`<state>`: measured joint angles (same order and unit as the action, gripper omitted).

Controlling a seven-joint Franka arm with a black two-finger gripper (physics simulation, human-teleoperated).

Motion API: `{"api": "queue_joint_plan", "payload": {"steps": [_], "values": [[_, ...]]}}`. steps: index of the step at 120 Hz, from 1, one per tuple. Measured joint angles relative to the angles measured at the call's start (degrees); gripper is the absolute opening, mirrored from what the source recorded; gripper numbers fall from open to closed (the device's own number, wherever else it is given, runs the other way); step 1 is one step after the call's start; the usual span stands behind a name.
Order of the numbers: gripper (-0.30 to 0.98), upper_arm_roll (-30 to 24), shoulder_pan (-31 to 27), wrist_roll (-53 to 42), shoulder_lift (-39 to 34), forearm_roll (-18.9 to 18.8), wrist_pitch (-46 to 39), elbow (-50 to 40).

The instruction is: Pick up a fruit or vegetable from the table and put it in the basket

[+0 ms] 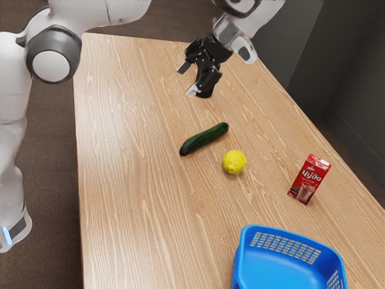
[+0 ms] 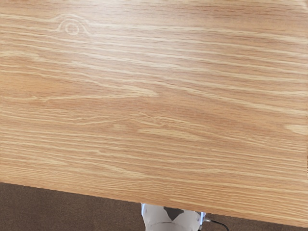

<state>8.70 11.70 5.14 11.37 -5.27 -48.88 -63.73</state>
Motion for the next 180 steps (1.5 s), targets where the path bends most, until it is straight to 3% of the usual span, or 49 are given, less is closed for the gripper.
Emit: {"api": "queue_joint_plan", "payload": {"steps": [16,40,55,89,115,138,180], "values": [[0.69,-0.23,0.47,2.15,-0.03,-0.82,-11.25,-0.74],[0.69,-2.54,2.08,4.47,-2.26,-0.16,-19.72,-2.27],[0.69,-3.15,2.05,6.13,-7.28,4.33,-31.93,-16.53],[0.69,-0.85,3.37,14.59,-4.93,11.6,-49.2,-25.85],[0.69,3.5,2.65,16.65,2.87,17.44,-54.23,-21.85],[0.69,5.63,2.75,17.34,4.34,16.1,-53.94,-21.81],[0.69,5.97,2.65,18.44,7.33,17.13,-53.23,-24.73]]}}
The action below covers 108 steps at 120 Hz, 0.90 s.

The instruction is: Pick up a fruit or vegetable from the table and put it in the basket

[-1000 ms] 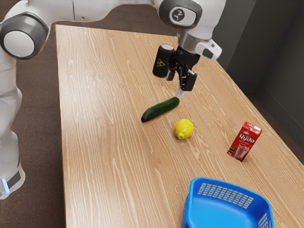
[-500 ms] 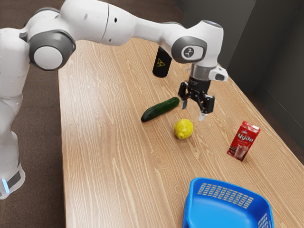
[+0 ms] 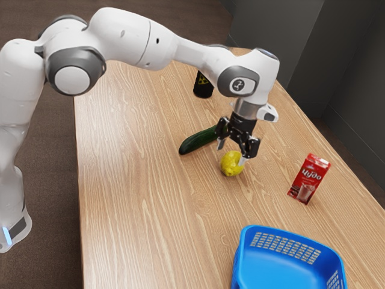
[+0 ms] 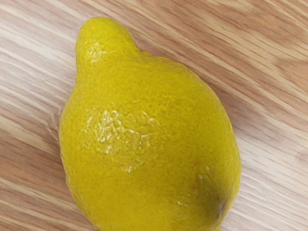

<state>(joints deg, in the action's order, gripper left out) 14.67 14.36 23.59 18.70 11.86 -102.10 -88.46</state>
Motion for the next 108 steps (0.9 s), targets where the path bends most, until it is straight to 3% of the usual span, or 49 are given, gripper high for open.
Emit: {"api": "queue_joint_plan", "payload": {"steps": [30,72,88,108], "values": [[0.69,0.87,0.0,0.77,1.15,2.65,-1.02,-0.09],[0.68,2.15,1.32,1.93,4.46,2.88,-4.48,-0.06],[0.46,3.26,1.39,2.24,4.53,2.81,-4.94,-0.08],[0.38,3.76,3.54,3.15,1.06,-0.3,-1.12,1.82]]}}
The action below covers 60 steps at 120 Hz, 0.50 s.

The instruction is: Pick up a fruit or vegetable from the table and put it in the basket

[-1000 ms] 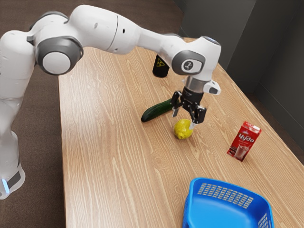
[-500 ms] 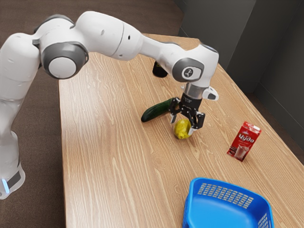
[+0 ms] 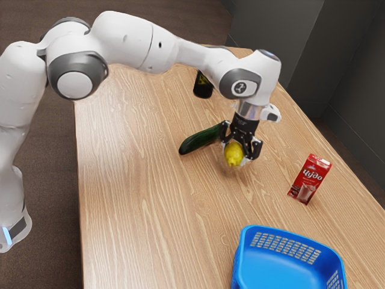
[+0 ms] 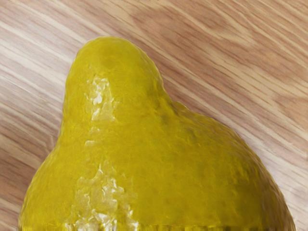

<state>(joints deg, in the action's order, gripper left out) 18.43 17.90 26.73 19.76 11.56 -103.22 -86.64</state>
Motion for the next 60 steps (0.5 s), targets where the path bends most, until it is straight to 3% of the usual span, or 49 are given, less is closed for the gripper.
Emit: {"api": "queue_joint_plan", "payload": {"steps": [9,18,37,47,60], "values": [[0.39,-4.53,1.57,0.79,-1.15,-3.52,5.59,6.38],[0.37,-12.5,2.25,1.49,-1.11,-6.8,11.41,12.84],[0.37,-25.05,2.9,2.66,3.46,-12.38,21.08,24.33],[0.36,-29.15,3.05,3.08,6.15,-14.15,24.07,28.04],[0.37,-30.45,5.77,3.29,11.51,-16.35,26.6,36.41]]}}
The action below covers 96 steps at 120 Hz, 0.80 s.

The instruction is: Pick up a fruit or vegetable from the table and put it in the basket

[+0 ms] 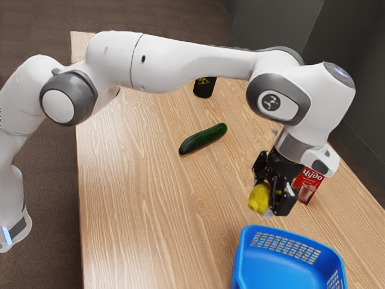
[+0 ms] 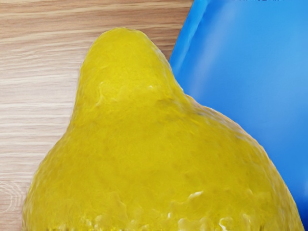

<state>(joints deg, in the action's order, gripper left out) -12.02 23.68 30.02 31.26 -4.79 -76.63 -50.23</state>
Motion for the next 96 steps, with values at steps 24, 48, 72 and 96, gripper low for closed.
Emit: {"api": "queue_joint_plan", "payload": {"steps": [24,48,72,96], "values": [[0.38,-0.28,5.22,-0.14,5.13,-1.41,0.33,5.47],[0.39,-0.25,7.94,-1.27,7.86,-1.66,-4.77,6.79],[0.54,0.21,7.62,-2.82,8.21,-1.47,-8.71,6.13],[0.65,1.06,6.83,-4.05,0.28,-0.9,-11.37,-3.91]]}}
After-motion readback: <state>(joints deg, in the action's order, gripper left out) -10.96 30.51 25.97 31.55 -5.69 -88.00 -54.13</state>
